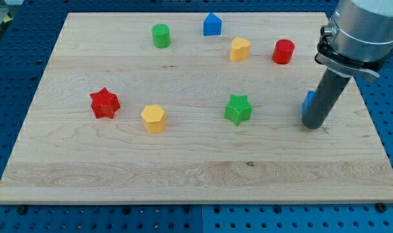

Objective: Push the blue cube towards the red circle

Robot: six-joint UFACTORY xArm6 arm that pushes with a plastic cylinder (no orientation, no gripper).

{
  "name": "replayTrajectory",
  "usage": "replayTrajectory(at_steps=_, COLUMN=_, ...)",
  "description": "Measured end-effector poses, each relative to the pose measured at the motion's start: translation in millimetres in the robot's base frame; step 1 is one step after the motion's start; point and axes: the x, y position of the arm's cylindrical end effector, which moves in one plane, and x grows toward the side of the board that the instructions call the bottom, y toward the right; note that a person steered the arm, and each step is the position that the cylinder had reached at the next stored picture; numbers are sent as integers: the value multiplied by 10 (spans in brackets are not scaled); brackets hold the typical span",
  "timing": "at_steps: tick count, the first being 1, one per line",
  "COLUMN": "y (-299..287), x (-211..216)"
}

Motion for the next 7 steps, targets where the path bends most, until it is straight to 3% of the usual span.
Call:
replayTrajectory(at_steps=2, y=571, x=515)
replayTrajectory(at_steps=7, y=418, x=-104)
